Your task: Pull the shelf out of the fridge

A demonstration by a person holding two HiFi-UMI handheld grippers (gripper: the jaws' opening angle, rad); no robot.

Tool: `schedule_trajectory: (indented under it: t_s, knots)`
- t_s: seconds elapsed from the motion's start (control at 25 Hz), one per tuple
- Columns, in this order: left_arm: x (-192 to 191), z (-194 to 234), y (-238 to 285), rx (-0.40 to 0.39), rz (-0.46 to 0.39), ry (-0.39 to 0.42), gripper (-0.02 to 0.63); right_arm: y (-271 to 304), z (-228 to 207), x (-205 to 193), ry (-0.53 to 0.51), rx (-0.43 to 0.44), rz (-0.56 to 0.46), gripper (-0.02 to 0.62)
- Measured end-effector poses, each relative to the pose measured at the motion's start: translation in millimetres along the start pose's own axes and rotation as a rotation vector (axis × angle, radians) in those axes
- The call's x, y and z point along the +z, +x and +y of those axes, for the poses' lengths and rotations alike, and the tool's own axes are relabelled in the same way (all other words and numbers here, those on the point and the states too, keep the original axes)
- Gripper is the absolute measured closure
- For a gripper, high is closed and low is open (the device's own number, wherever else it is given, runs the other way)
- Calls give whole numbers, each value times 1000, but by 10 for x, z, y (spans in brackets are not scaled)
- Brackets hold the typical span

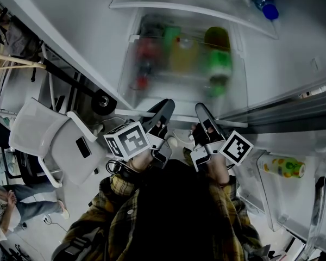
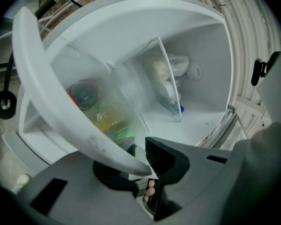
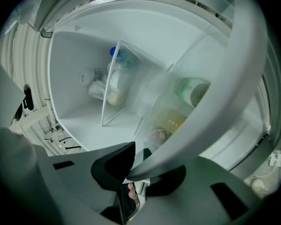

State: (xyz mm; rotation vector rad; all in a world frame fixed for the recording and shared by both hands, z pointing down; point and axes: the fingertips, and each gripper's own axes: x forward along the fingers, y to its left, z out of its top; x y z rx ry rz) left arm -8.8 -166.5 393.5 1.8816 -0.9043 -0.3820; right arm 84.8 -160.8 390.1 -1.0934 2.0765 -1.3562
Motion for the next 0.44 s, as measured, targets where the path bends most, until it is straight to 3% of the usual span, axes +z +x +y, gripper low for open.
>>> schedule_trajectory:
  t_s: [0.44]
  knots:
    - [-4,-11,-13,-5,2,-6,532,1,14,-22,17,1,-6,522]
